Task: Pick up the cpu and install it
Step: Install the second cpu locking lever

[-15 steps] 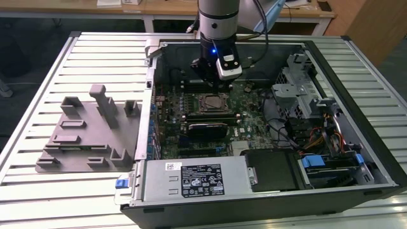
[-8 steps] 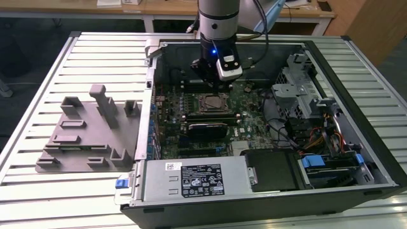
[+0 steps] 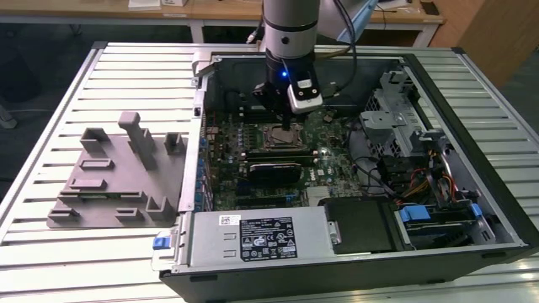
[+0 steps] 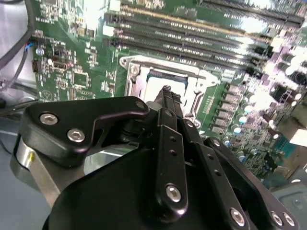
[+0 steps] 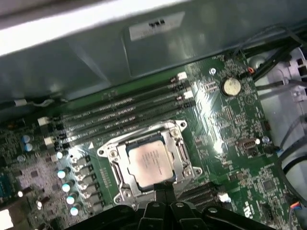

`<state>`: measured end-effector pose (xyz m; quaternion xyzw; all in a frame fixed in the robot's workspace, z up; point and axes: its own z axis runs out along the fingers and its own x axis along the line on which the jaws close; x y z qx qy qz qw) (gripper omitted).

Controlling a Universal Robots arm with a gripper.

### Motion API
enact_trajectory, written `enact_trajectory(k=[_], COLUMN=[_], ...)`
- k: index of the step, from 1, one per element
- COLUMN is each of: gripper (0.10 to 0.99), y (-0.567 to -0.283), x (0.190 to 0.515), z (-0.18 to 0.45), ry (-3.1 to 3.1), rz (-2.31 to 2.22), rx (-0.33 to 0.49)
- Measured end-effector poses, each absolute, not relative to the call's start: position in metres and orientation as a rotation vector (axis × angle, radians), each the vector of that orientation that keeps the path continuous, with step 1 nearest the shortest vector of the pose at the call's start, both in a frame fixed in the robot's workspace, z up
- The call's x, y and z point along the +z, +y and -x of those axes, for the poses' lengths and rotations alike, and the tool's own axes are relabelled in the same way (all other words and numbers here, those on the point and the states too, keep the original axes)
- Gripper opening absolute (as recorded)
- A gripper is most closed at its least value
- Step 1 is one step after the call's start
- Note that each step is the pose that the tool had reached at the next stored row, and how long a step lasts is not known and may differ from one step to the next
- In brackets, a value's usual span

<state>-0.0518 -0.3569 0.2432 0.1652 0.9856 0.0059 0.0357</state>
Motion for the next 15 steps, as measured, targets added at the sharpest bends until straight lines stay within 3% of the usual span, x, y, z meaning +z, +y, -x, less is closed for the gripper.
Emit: enact_trajectory(k=[15], gripper=[0.106], y=[-0.377], x=[0.239], z=[0.052], ry=[3.039], rz=[-0.457], rx=[0.019])
